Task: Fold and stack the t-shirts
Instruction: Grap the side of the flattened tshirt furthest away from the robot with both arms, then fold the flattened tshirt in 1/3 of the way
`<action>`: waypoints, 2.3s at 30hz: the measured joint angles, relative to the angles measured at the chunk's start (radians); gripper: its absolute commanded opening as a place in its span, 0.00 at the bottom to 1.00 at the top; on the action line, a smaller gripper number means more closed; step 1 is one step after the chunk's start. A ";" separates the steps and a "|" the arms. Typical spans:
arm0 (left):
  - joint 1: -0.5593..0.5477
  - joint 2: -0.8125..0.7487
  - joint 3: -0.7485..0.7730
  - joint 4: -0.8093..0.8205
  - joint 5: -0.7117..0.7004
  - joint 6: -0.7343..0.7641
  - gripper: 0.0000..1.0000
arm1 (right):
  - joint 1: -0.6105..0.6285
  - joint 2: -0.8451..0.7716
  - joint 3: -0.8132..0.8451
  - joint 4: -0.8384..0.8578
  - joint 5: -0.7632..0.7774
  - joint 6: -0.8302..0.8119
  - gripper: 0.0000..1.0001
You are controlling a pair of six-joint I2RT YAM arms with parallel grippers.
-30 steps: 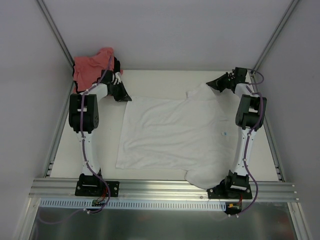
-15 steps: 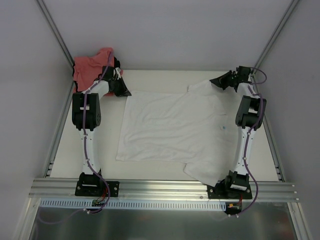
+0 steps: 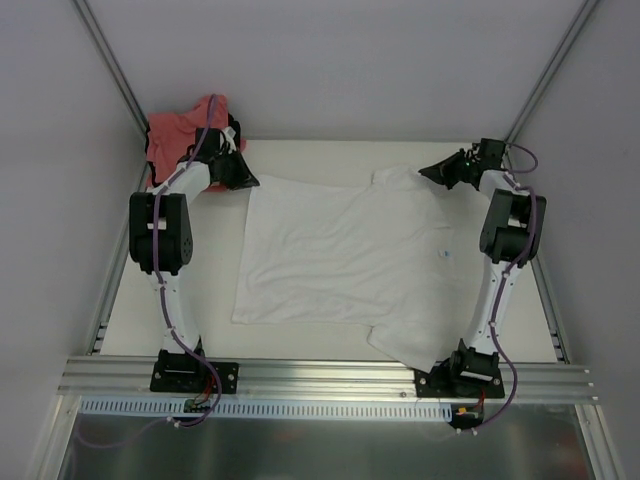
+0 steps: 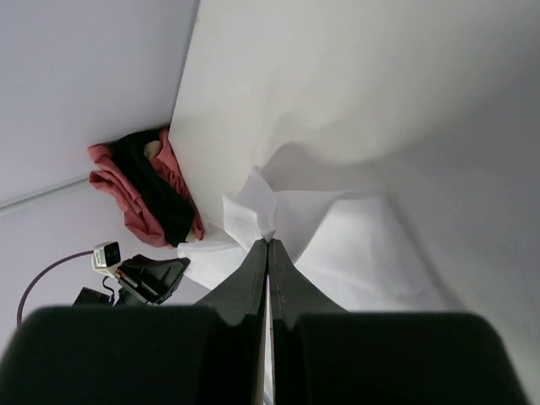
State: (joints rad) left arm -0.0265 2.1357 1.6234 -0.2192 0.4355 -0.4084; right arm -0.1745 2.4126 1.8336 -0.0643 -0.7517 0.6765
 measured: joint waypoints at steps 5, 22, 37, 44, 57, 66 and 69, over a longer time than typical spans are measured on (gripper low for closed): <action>0.000 -0.084 -0.053 0.023 0.005 -0.004 0.00 | 0.000 -0.179 -0.115 0.003 -0.021 -0.033 0.00; 0.000 -0.200 -0.200 0.047 0.035 -0.023 0.00 | 0.000 -0.656 -0.629 -0.105 -0.033 -0.177 0.01; 0.000 -0.281 -0.274 0.050 0.035 -0.017 0.00 | -0.003 -0.924 -0.937 -0.248 0.054 -0.328 0.01; 0.000 -0.311 -0.322 0.056 0.035 -0.017 0.00 | -0.012 -0.999 -0.998 -0.334 0.099 -0.392 0.14; 0.000 -0.343 -0.353 0.058 0.032 -0.003 0.00 | -0.014 -1.046 -1.075 -0.423 0.108 -0.453 1.00; 0.000 -0.343 -0.361 0.060 0.027 -0.002 0.00 | -0.002 -0.908 -0.958 -0.313 0.090 -0.391 1.00; 0.000 -0.343 -0.363 0.065 0.027 -0.001 0.00 | 0.024 -0.811 -0.892 -0.266 0.082 -0.370 1.00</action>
State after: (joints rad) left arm -0.0265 1.7927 1.2602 -0.1543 0.4629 -0.4095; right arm -0.1501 1.6012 0.9417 -0.3298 -0.6697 0.3065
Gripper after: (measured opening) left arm 0.011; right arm 0.993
